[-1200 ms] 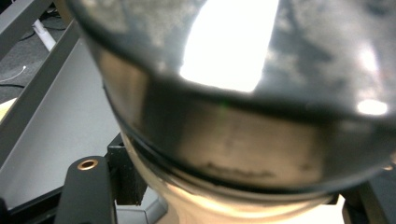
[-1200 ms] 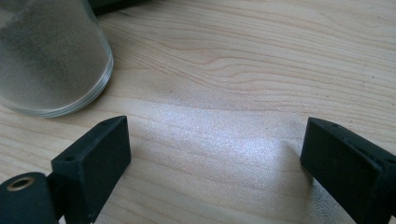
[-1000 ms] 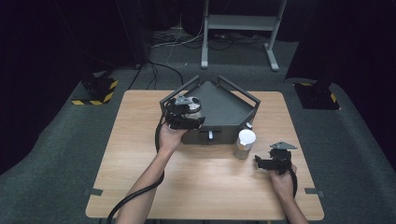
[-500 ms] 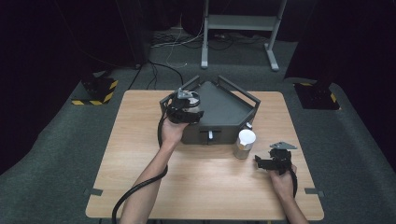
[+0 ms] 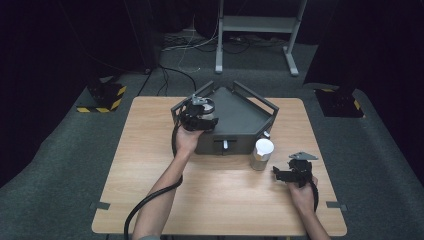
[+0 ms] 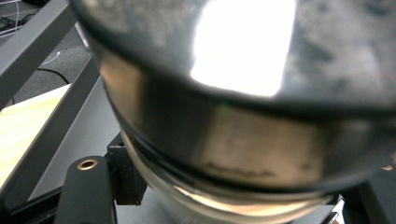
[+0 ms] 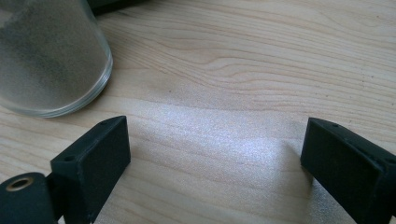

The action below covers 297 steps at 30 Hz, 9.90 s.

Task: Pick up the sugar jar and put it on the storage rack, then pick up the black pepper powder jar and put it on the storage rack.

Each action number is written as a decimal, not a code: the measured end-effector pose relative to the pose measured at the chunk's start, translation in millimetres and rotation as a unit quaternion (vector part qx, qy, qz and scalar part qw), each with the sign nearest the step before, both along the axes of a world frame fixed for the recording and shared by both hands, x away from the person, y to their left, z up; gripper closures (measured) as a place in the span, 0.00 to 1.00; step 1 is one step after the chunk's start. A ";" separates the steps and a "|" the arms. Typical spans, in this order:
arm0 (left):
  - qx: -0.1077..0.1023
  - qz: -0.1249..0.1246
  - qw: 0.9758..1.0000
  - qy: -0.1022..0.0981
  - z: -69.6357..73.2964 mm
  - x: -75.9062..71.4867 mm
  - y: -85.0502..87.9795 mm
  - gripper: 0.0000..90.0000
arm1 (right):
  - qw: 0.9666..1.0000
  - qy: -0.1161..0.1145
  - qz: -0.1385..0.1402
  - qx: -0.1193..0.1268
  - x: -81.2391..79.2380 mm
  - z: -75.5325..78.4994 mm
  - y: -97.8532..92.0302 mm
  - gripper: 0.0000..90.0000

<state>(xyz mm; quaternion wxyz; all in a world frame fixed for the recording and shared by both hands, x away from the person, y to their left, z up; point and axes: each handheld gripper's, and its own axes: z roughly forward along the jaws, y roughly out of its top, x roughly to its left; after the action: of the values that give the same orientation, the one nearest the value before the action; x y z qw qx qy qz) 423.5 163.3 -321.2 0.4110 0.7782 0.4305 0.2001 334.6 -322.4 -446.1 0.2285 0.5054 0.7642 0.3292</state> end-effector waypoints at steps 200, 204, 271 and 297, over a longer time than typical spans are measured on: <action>0.056 -0.002 0.998 0.039 -129.5 -83.9 19.4 0.07 | 1.000 0.002 -0.004 0.000 -0.2 0.4 1.4 0.08; 0.056 -0.002 0.998 0.039 -129.6 -84.0 19.4 0.07 | 1.000 0.002 -0.006 0.000 -0.4 0.5 1.8 0.08; 0.057 -0.003 0.998 0.038 -129.6 -84.3 19.4 0.07 | 0.990 -0.058 0.113 0.067 2.7 7.2 27.3 0.11; 0.057 -0.003 0.998 0.037 -129.6 -84.4 19.5 0.07 | 0.986 -0.081 0.124 0.075 7.6 7.5 32.3 0.25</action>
<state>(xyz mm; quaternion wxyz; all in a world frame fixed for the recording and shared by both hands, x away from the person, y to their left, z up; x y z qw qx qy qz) 339.1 182.8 -450.8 0.3503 0.8087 0.4309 0.1937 342.2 -290.1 -438.6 0.2082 0.3943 0.7729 0.4514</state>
